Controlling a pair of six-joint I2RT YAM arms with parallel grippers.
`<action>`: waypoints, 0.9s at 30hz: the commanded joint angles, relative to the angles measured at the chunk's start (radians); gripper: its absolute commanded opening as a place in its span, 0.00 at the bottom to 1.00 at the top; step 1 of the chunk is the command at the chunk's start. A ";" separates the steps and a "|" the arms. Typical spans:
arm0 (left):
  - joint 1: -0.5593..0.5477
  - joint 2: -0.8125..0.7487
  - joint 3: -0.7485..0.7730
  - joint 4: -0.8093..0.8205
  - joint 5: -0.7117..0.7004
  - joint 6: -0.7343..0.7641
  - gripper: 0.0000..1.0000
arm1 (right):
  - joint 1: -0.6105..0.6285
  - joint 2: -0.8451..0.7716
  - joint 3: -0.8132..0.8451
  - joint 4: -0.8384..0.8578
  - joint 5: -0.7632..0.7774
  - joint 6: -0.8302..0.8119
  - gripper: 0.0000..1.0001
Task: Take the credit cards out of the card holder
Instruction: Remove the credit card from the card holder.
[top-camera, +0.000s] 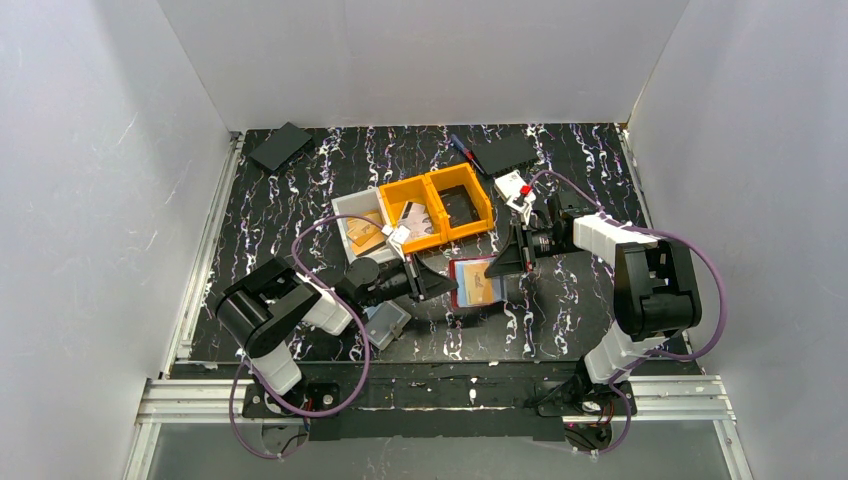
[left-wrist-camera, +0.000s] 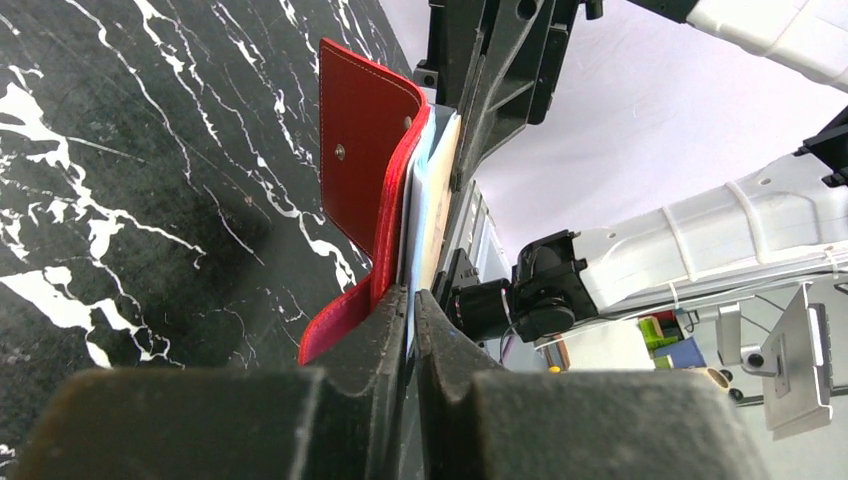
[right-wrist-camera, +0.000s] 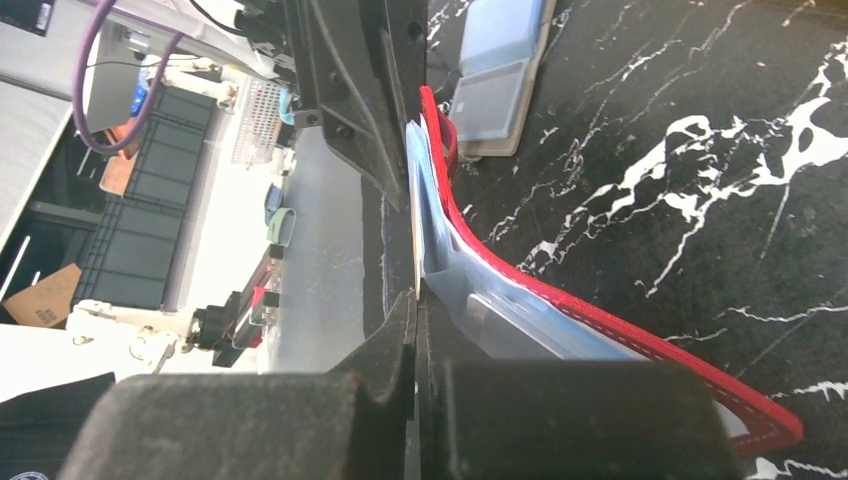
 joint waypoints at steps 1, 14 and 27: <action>0.010 -0.042 -0.026 0.021 -0.008 0.014 0.16 | -0.008 -0.010 0.025 0.004 0.033 -0.012 0.01; 0.006 -0.222 -0.047 -0.119 0.008 0.047 0.43 | -0.008 0.015 0.037 -0.065 0.019 -0.110 0.01; -0.058 -0.093 0.111 -0.210 0.045 0.029 0.50 | -0.009 0.004 0.018 -0.019 -0.024 -0.065 0.01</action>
